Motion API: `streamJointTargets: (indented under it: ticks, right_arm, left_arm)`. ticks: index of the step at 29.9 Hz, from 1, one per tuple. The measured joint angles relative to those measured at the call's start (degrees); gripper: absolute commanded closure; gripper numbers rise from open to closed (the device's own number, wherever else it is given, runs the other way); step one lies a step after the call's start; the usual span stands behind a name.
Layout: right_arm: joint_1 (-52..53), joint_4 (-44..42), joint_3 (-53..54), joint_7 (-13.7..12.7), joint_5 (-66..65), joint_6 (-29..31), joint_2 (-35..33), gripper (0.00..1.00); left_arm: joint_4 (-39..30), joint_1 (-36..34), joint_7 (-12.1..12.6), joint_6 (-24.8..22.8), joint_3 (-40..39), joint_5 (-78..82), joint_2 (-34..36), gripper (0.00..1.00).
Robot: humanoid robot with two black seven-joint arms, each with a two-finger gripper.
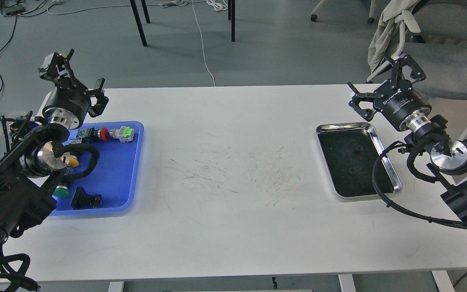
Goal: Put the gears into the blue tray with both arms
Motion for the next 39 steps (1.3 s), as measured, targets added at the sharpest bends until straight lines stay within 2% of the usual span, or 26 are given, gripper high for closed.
streamJointTargets:
  ticks: [8,11,15,20,24,34,39]
  right_arm:
    - [12.12,5.52,-22.39,-0.98,-3.66,-0.26,-12.91,0.01]
    - [19.79,7.33,-32.83,-3.66,-8.97,-0.49,-16.95,0.01]
    - [28.58,8.01,-44.52,-8.13,-20.85,-0.56,-18.23,0.01]
    - [33.72,8.33,-51.89,-9.40,-43.82,-0.56,-17.72,0.01]
    - [33.98,7.57,-56.25,-9.49,-57.52,-0.53,-13.64,0.01]
    - [30.82,-1.43,-64.00,-9.38,-61.92,-3.03,-2.95,0.02]
    - [27.96,-4.35,-64.24,-9.20,-61.98,-5.61,-1.46,0.03]
  left_arm:
    - [0.05,0.07,-0.21,0.01,0.00,-0.08,0.00,0.02]
    - [0.05,0.11,-0.25,0.01,0.00,-0.12,0.00,0.02]
    - [0.05,0.11,-0.32,-0.04,-0.07,-0.16,0.00,0.02]
    - [0.05,0.11,-0.35,-0.17,-0.09,-0.12,0.01,0.02]
    - [0.03,0.11,-0.35,-0.18,-0.09,-0.10,0.01,0.02]
    - [0.06,0.07,-0.45,-0.18,-0.08,-0.13,1.00,0.02]
    - [0.08,0.07,-0.51,-0.15,-0.08,-0.23,1.40,0.02]
